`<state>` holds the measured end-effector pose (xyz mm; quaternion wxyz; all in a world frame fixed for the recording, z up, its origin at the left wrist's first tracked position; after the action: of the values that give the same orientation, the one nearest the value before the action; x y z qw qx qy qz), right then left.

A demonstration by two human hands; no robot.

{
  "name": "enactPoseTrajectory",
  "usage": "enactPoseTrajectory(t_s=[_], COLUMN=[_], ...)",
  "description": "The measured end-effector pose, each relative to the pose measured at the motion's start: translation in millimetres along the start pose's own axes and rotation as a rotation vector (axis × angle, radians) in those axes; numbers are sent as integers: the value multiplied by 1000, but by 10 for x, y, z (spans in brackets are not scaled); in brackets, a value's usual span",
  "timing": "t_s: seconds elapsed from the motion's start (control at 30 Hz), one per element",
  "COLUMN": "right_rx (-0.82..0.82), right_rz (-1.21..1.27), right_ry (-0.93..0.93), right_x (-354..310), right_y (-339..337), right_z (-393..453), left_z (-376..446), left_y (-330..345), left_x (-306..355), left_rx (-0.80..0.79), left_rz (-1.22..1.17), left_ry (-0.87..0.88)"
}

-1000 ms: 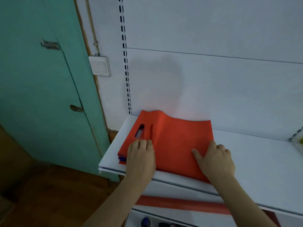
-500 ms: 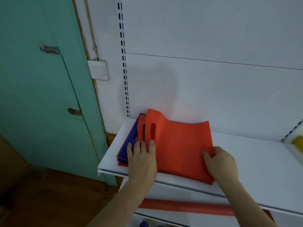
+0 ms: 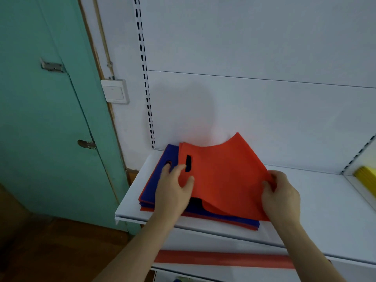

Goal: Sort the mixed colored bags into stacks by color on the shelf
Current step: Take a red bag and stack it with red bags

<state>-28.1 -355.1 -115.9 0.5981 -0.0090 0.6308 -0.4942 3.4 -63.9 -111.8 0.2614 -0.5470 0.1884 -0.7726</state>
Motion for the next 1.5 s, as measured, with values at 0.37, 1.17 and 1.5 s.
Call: enactPoseTrajectory(t_s=[0.37,1.17,1.5], right_rx=[191,533,730], right_rz=[329,261,18], right_ry=[-88,115,81], right_x=[-14,864,2064], right_y=[-352,-1543,-2964], right_z=[46,-543,-831], left_z=[392,171,-608], left_y=[-38,868,1942], left_x=[30,967,2376], left_rx=[132,59,-102], left_rz=[-404,-470,-471], left_ry=[93,324,517])
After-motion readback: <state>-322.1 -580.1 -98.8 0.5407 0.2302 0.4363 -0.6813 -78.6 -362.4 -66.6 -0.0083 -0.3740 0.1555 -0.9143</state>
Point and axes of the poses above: each hand's wrist, its own z-axis towards the middle knuckle, its own y-axis out of the palm, x = y × z, the point moved 1 cm from there along z, towards the middle knuckle, and after that the axes turned 9 degrees about y, right-handed, at the moved point
